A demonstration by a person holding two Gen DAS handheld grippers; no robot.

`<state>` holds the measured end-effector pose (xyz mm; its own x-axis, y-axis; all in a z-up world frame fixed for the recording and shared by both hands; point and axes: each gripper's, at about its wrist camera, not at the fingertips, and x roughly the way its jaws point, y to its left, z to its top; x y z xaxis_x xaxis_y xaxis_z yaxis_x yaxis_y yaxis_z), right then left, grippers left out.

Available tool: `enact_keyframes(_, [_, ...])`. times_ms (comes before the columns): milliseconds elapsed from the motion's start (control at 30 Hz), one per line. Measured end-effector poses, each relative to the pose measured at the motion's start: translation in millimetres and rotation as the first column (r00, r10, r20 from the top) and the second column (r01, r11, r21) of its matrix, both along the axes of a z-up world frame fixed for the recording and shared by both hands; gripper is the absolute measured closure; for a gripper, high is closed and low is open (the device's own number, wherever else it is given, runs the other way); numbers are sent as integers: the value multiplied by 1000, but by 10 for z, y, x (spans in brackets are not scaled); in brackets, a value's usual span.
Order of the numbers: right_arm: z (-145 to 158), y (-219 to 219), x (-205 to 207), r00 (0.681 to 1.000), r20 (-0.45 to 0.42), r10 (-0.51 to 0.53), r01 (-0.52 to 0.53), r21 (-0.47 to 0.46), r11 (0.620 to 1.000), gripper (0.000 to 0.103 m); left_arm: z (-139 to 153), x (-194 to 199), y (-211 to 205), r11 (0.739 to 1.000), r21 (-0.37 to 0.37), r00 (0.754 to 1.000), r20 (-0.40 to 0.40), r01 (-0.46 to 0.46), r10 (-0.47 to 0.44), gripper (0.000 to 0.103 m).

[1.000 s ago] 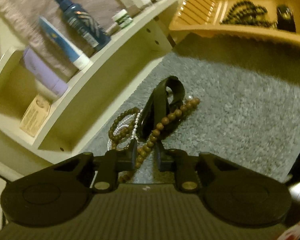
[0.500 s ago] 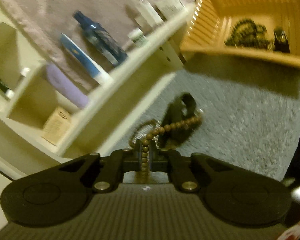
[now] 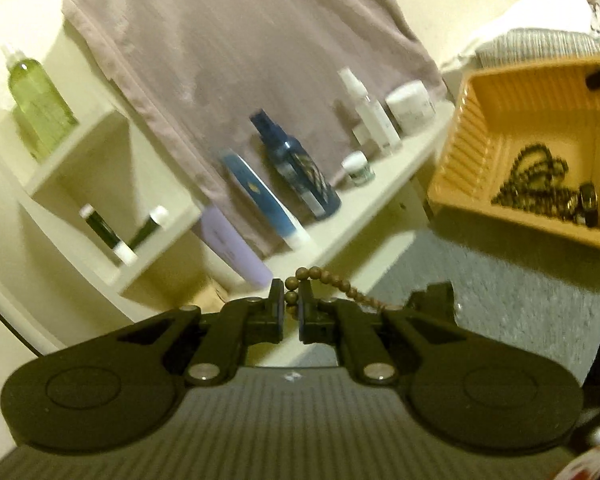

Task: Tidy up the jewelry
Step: 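Lift the wooden bead necklace high with the left gripper, then lower the wooden bead necklace into the tray and open the left gripper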

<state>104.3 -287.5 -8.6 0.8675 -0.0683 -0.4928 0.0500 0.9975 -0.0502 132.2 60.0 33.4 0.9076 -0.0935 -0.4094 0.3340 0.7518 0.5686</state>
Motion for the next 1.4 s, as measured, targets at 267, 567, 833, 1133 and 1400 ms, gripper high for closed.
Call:
enact_keyframes(267, [3, 3, 2, 1000, 1, 2, -2, -2, 1000, 95, 345, -16, -11, 999, -51, 999, 52, 18, -15, 97])
enact_keyframes(567, [3, 3, 0, 1000, 2, 2, -2, -1, 1000, 95, 646, -21, -47, 995, -94, 994, 103, 42, -32, 97])
enact_keyframes(833, [5, 9, 0, 1000, 2, 2, -2, -1, 1000, 95, 791, -91, -151, 989, -118, 990, 116, 88, -74, 97])
enact_keyframes(1133, [16, 14, 2, 1000, 3, 1, -1, 5, 1000, 95, 834, -63, -530, 970, -128, 976, 88, 207, -197, 97])
enact_keyframes(1400, [15, 14, 3, 1000, 4, 0, 0, 6, 1000, 95, 925, -52, -992, 926, -179, 942, 94, 333, -321, 97])
